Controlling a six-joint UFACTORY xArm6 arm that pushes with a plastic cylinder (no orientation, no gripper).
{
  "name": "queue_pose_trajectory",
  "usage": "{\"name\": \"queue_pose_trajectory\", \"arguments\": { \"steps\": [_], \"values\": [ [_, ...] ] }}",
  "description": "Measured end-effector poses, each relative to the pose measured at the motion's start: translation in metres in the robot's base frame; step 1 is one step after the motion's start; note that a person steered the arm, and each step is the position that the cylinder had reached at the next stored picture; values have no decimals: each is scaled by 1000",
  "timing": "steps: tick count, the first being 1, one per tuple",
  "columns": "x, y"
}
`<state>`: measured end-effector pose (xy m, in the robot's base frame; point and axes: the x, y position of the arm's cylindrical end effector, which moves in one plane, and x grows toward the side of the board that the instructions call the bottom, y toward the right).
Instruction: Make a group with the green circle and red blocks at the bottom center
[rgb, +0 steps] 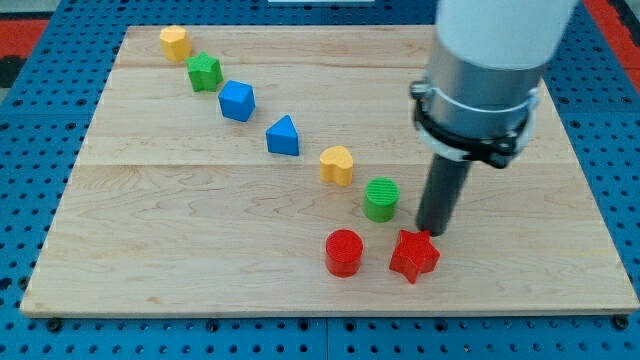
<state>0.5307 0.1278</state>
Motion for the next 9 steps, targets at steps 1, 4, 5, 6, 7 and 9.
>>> {"name": "queue_pose_trajectory", "arguments": {
  "steps": [1, 4, 5, 6, 7, 9],
  "values": [
    [2, 50],
    [34, 4],
    [34, -26],
    [34, -56],
    [32, -71],
    [-2, 23]
  ]
}}
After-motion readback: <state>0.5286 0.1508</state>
